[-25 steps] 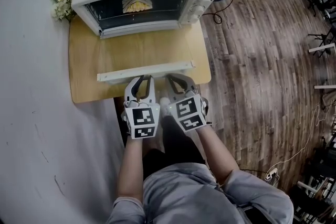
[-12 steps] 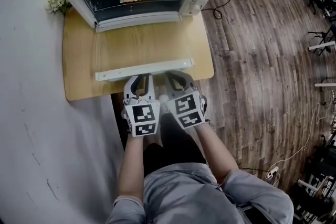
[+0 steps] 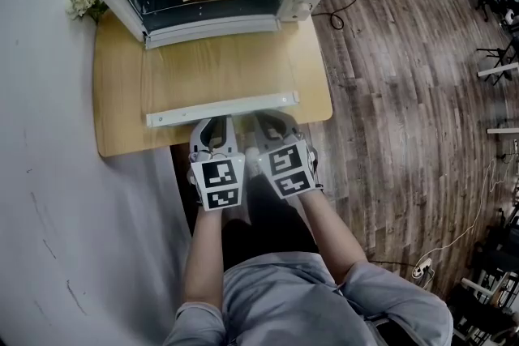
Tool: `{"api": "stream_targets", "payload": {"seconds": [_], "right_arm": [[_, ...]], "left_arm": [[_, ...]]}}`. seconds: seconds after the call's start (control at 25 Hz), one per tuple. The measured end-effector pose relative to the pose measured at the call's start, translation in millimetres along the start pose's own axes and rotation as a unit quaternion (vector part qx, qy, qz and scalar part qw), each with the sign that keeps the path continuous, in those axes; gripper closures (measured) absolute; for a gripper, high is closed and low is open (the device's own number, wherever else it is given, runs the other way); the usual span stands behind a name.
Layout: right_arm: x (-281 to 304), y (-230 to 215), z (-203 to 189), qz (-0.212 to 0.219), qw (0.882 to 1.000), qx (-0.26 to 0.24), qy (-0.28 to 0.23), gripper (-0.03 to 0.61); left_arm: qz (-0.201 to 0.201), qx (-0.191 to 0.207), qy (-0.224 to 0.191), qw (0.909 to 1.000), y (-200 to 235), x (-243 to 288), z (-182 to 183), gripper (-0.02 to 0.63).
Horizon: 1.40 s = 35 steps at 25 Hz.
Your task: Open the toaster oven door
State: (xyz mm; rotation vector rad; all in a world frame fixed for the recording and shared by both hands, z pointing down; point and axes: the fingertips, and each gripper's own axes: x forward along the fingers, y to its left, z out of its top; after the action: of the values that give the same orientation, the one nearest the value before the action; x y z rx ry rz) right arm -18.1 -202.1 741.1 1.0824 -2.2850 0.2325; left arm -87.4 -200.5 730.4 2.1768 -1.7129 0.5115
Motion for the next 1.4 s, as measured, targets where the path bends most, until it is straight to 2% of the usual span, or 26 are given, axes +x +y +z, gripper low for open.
{"api": "stream_targets", "payload": {"seconds": [0.12,0.32,0.6,0.96,1.12,1.4], "right_arm": [[1,1,-1,0.002,1.0,0.003,0.001,0.575],[3,0,-3,0.004,1.0,0.01,0.013,0.577],[2,0,-4,0.009,1.0,0.018,0.02,0.577],[-23,0,1,0.013,0.999,0.03,0.025,0.578],[-46,3,16,0.016,0.999,0.038,0.019,0.577],[-100,1,74,0.012,0.998,0.058,-0.024,0.577]], "left_arm": [[0.006,-0.009,0.01,0.9999,2,0,-2,0.574],[0.023,-0.051,0.037,0.9977,9,3,-4,0.604],[0.033,-0.048,0.031,0.9978,7,0,-5,0.606],[0.04,-0.053,0.043,0.9969,-1,-25,-4,0.604],[0.04,-0.053,0.032,0.9973,-8,-45,18,0.605],[0.04,-0.055,-0.007,0.9977,-17,-92,80,0.606]]}}
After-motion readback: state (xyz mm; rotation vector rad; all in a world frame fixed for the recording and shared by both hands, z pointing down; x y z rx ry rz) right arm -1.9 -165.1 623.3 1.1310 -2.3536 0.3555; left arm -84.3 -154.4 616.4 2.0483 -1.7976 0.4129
